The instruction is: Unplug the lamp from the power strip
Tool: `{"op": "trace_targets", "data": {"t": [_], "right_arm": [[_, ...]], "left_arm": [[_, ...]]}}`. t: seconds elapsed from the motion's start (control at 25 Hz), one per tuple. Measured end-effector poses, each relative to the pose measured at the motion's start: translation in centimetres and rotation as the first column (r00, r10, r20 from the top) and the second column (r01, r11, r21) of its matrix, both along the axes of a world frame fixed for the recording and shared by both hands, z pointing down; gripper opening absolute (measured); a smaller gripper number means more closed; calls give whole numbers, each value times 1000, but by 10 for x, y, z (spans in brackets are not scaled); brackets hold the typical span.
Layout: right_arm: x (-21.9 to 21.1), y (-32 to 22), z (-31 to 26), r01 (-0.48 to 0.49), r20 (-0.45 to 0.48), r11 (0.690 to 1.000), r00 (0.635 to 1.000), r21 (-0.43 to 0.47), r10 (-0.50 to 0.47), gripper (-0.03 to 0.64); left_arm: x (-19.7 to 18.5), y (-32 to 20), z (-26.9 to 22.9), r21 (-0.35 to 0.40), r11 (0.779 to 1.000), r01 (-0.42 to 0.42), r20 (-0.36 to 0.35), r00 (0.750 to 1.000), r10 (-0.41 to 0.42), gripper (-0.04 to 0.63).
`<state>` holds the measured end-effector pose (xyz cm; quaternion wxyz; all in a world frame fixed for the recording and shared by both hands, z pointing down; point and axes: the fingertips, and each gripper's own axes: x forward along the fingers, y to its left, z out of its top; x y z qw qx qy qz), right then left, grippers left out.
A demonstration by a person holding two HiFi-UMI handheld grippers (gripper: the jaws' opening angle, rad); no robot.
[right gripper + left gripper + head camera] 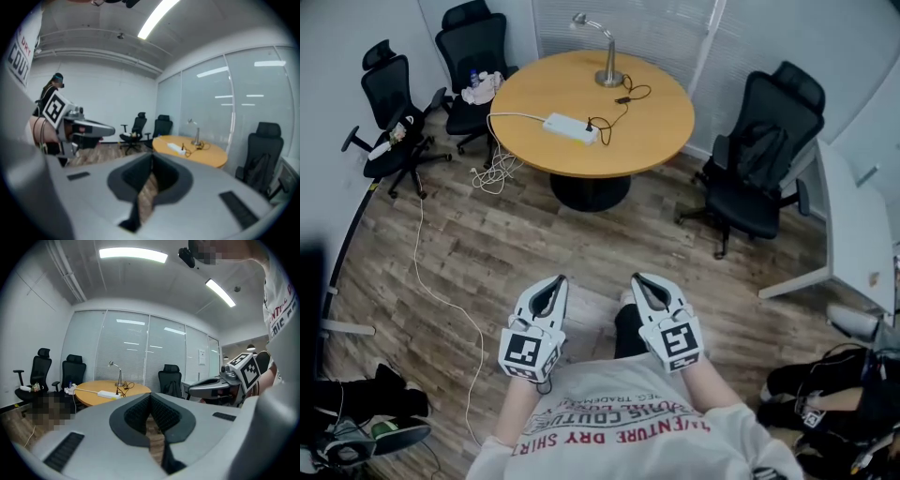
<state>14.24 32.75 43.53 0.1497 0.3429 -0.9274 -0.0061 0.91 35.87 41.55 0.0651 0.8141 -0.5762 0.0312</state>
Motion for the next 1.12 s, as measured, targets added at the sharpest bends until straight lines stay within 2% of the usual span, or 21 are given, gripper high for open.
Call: {"op": "trace_targets", "data": {"t": [0.32,0.6,0.8,0.96,1.12], "right_arm": [[-13,-100,9,76,24,997,997,-15,-76,28],[-9,-221,8,128,58,991,990,-47,-126,28],[-11,-296,11,166,78,984,984,-68,-161,28],[-16,-342,20,162,66,983,985,-90,-156,28],[-30,-375,32,150,74,980,987,-128,-141,28]], "left_arm": [[-6,-83,7,-9,999,51,6,999,-51,28],[-9,-198,2,-15,995,99,3,995,-99,28],[-2,-266,3,9,997,73,-3,997,-73,28],[-6,-306,13,-33,997,71,7,997,-71,28],[-28,-341,24,-61,996,68,3,998,-68,28]]}}
